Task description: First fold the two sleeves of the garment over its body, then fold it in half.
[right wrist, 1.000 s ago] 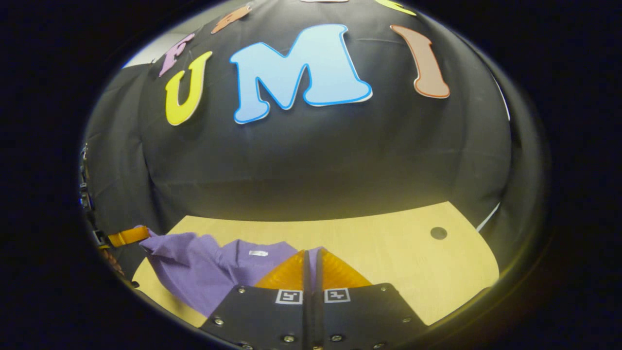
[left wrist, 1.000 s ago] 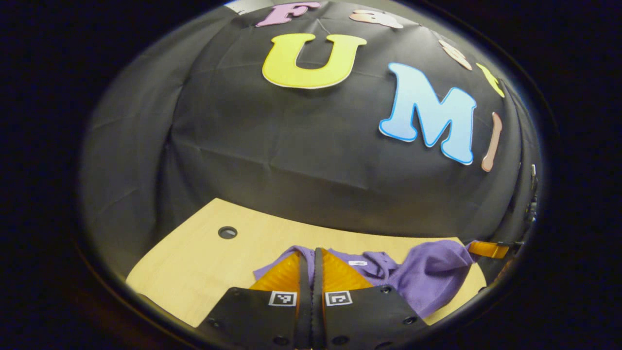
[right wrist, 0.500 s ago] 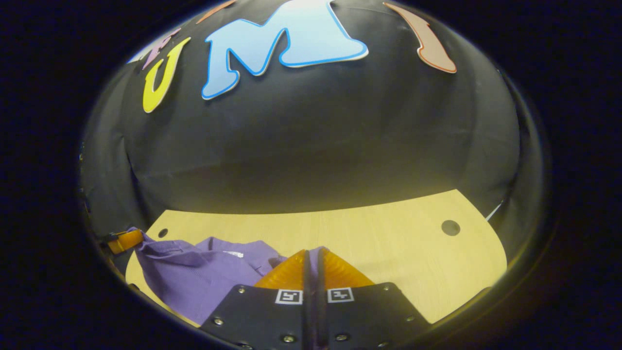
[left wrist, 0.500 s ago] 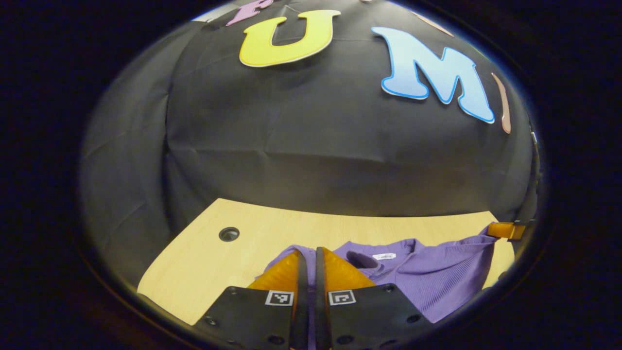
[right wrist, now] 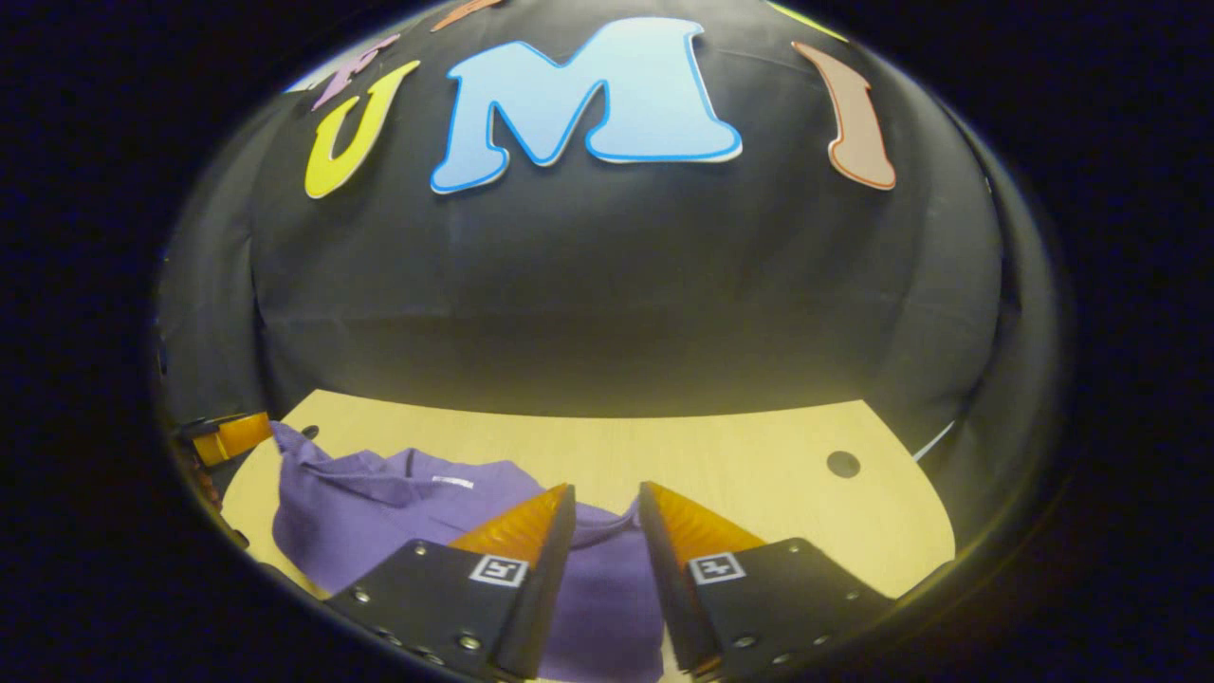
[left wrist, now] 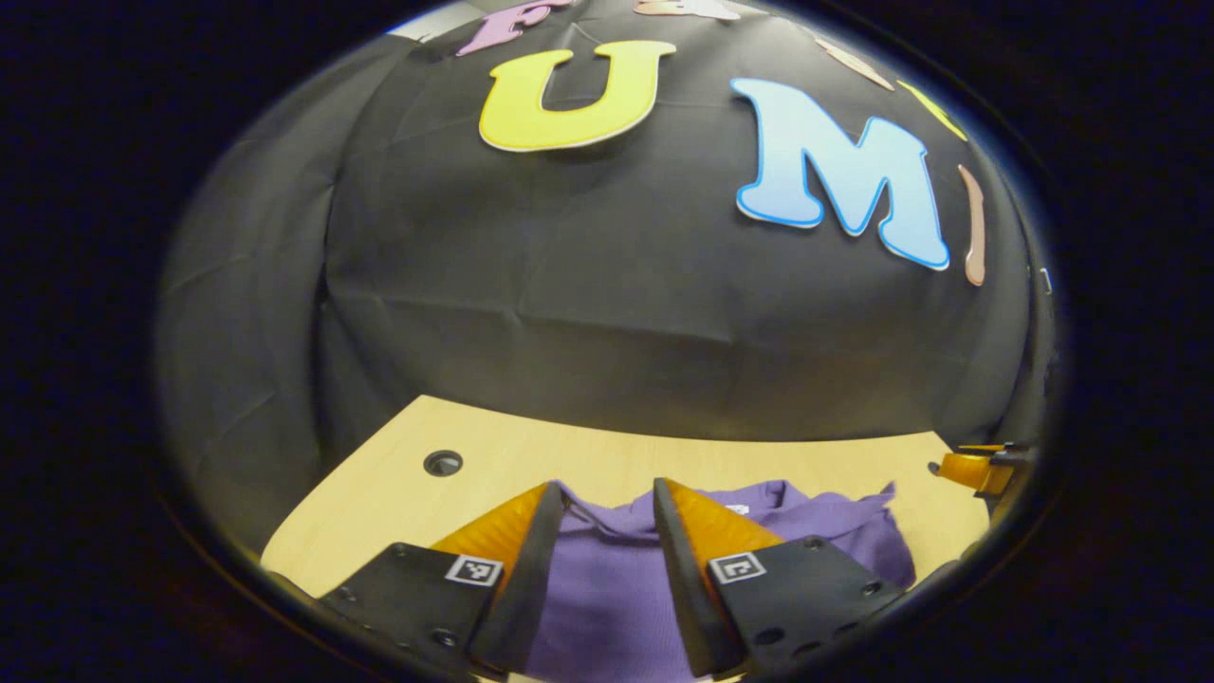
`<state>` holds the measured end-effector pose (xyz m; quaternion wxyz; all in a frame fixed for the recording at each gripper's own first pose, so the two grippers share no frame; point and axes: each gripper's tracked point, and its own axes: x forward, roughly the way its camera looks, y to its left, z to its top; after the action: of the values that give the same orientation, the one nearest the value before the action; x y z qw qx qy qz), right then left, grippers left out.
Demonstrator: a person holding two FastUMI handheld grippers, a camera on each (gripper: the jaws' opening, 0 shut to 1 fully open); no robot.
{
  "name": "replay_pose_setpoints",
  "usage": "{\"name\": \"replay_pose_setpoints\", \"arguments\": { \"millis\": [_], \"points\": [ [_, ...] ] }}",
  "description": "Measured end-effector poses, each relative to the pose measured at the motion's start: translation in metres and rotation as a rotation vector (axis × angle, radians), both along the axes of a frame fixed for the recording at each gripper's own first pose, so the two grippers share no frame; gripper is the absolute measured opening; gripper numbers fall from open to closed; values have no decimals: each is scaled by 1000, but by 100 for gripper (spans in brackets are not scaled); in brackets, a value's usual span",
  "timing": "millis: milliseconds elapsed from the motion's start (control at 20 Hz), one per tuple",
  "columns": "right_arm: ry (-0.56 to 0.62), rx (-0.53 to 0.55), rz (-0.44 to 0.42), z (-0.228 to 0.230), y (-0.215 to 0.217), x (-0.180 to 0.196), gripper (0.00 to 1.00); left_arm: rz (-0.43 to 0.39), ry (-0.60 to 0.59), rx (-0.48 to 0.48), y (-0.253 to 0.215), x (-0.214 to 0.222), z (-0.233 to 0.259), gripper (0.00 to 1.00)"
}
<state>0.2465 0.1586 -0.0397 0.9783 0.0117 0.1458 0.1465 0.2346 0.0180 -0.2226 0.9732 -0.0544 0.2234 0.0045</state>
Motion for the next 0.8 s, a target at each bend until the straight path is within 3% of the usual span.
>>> {"name": "replay_pose_setpoints", "arguments": {
  "millis": [150, 250, 800],
  "points": [
    [-41, -20, -27, 16, -4, -29, 84, -19, -47, 16, 4, -19, 22, 80],
    [-80, -30, -46, 31, -6, -54, 85, -41, -77, 9, 3, -35, 38, 88],
    [-239, -73, -90, 77, -3, -208, 84, -167, -248, 42, -6, -141, 109, 90]
  ]
}}
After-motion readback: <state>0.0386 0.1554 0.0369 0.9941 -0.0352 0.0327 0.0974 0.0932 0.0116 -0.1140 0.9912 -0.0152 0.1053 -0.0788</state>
